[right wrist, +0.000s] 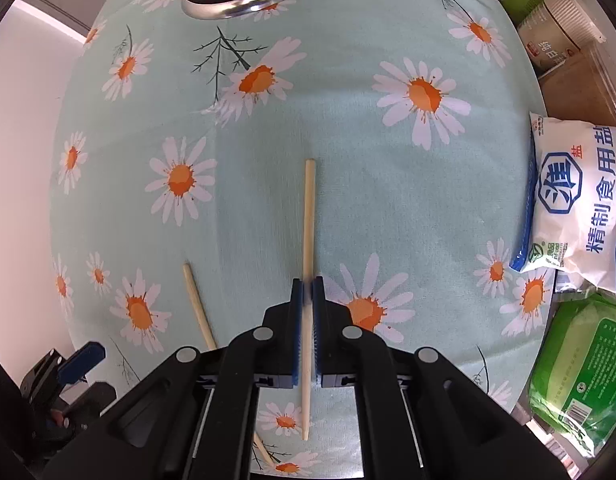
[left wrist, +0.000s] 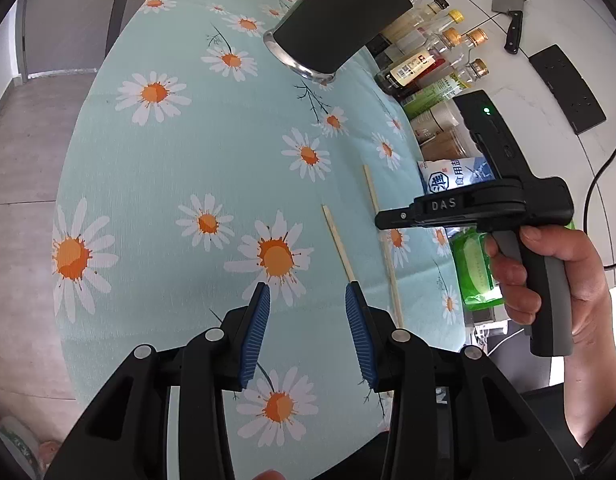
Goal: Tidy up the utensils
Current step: 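Close the right tool on one wooden chopstick, then close the left tool on the other wooden chopstick, then lift both chopsticks up over the black holder with both tools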
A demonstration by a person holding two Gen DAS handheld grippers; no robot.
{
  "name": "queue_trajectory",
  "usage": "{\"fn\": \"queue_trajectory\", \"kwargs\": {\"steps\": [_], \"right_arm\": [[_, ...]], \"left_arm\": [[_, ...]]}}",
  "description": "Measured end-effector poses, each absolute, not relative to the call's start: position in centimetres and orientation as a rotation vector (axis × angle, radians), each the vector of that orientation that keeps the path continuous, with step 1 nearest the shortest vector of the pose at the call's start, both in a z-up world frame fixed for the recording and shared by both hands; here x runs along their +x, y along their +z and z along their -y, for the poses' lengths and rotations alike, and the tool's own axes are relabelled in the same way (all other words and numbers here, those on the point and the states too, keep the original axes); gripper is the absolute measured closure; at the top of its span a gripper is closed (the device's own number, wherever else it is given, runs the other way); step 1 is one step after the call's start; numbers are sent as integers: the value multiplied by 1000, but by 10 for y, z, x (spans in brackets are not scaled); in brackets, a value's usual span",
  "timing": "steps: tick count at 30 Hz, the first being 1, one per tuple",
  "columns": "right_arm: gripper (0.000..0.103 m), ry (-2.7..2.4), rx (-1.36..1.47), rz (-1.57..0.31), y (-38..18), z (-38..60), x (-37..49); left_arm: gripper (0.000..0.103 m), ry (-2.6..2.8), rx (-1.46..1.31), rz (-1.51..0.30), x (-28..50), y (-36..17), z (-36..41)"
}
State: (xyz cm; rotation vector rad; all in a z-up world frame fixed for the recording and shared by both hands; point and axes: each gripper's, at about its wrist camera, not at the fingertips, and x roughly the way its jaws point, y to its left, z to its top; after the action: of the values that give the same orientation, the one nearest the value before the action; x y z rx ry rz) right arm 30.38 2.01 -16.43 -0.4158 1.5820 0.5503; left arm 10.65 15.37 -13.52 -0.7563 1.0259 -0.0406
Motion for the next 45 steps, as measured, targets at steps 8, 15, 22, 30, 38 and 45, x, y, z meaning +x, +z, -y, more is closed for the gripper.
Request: {"fn": "queue_trajectory", "kwargs": {"steps": [8, 15, 22, 30, 38, 45], "right_arm": [[97, 686, -398, -1560, -145, 12, 305], [97, 846, -366, -1486, -116, 49, 305], [97, 959, -323, -1446, -103, 83, 312], [97, 1045, -263, -1455, -97, 94, 316], [97, 1098, -247, -1455, -94, 96, 320], [97, 1110, -244, -1469, -97, 92, 316]], "left_arm": [[66, 37, -746, -1058, 126, -139, -129], [67, 147, -718, -1131, 153, -142, -94], [67, 338, -663, -1220, 170, -145, -72], [82, 470, -611, -1275, 188, -150, -59], [99, 511, -600, -1287, 194, -153, -53], [99, 475, -612, -1267, 198, -154, -57]]}}
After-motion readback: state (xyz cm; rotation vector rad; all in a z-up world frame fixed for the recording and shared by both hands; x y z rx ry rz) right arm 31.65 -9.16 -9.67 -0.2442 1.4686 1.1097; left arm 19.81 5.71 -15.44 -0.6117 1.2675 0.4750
